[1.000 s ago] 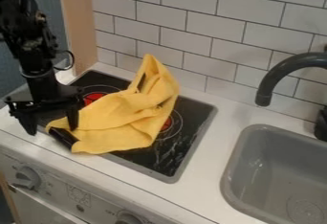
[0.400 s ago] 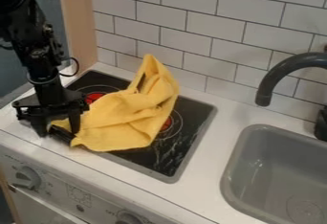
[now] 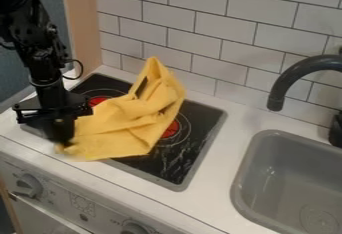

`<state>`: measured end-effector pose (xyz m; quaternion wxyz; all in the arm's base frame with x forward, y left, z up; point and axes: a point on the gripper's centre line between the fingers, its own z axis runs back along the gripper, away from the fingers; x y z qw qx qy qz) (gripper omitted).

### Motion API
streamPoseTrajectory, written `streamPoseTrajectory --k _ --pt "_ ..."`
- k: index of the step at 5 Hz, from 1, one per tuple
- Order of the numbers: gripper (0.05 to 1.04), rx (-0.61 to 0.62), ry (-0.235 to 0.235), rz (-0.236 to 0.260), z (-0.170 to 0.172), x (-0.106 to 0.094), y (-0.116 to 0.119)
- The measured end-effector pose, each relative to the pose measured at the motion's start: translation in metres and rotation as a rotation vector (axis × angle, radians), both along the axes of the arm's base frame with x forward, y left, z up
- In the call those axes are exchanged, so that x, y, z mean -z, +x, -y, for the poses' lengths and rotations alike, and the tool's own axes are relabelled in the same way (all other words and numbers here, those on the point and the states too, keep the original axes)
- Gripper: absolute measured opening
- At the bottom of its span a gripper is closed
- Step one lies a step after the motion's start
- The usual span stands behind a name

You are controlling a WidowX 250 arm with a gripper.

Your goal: Fold the cloth from bottom to top

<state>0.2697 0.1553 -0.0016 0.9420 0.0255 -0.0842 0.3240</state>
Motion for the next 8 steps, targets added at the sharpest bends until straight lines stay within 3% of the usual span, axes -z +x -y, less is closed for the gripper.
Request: streamPoseTrajectory --k 1,2,3,4,5,6,7,8 --pt "0.092 0.009 -0.011 0.009 0.005 -0.01 -0.008" --pt "0.062 0.019 -0.023 0.048 0.006 -0.031 -0.011" --pt "0.059 0.023 -0.067 0.061 0.013 -0.043 -0.013" --pt "0.059 -0.009 -0.077 0.109 0.011 -0.063 -0.001" --pt "0.059 -0.031 -0.115 0.182 0.017 -0.082 0.022" --pt "0.059 -0.019 -0.114 0.26 0.033 -0.108 0.057" --pt "0.059 -0.016 -0.13 0.267 0.048 -0.104 0.084" --pt "0.058 0.001 -0.133 0.227 0.064 -0.083 0.112"
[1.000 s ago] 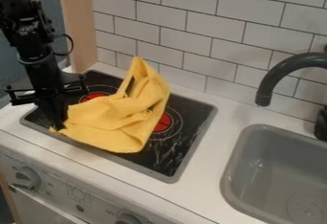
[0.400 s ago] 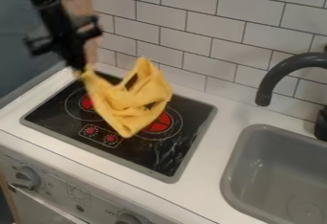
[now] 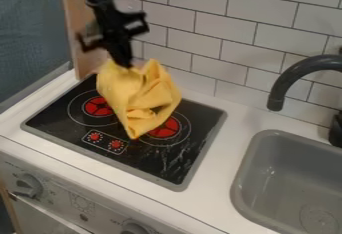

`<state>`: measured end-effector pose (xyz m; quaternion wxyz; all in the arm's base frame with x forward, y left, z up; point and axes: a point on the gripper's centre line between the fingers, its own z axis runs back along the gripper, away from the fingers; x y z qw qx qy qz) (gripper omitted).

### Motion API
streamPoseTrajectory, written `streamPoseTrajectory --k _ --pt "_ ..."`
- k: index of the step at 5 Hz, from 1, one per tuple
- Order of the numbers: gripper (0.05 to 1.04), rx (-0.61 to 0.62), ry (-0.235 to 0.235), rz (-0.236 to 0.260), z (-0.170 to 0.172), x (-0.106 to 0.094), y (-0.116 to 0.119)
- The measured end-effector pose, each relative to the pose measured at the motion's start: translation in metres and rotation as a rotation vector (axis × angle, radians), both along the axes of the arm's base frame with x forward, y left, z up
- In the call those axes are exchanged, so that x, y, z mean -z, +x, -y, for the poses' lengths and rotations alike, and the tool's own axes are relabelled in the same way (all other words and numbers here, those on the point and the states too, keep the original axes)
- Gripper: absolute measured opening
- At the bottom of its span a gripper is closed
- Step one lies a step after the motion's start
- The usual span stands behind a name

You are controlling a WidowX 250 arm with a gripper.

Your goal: Fold the cloth from bottom to top

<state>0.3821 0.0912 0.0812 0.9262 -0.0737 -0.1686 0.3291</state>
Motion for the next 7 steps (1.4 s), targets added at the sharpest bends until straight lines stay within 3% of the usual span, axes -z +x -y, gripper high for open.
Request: streamPoseTrajectory --k 1,3,4,7 --pt "0.058 0.037 0.014 -0.015 0.018 0.014 0.016" --pt "0.085 0.048 0.024 -0.094 0.022 0.047 0.02" --pt "0.251 0.057 0.014 -0.12 0.025 0.045 0.018" --pt "0.992 0.041 -0.016 -0.136 0.026 0.039 0.006"
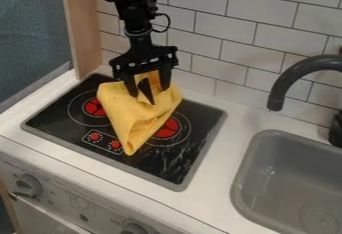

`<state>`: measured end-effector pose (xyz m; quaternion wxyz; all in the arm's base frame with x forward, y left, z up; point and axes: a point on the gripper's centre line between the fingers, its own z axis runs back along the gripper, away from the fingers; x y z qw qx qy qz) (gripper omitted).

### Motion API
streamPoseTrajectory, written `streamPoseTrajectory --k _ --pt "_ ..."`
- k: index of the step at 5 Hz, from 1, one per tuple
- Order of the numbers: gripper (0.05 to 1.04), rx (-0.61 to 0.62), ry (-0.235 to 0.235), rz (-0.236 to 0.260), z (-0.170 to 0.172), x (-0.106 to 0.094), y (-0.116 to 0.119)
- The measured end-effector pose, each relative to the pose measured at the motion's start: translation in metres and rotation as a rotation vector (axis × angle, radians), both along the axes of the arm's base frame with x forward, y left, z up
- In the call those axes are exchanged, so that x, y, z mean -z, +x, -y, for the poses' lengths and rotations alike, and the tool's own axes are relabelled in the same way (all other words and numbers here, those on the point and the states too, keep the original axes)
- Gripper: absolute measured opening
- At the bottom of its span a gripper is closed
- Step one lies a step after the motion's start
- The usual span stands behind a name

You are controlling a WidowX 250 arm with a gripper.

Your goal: Fold the cloth from bottom to top

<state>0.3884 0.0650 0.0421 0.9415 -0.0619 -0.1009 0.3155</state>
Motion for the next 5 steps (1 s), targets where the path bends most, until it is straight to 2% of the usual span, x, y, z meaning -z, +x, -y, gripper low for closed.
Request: streamPoseTrajectory --k 1,2,3,4,5 --pt "1.008 0.002 -0.022 0.024 0.001 -0.015 -0.001" --pt "0.999 0.014 -0.033 0.07 0.004 -0.043 -0.003" --pt "0.999 0.043 -0.014 0.133 0.006 -0.072 -0.008" --pt "0.999 0.056 0.024 0.159 0.005 -0.091 -0.023" --pt "0.999 0.056 0.024 0.162 0.006 -0.093 -0.024"
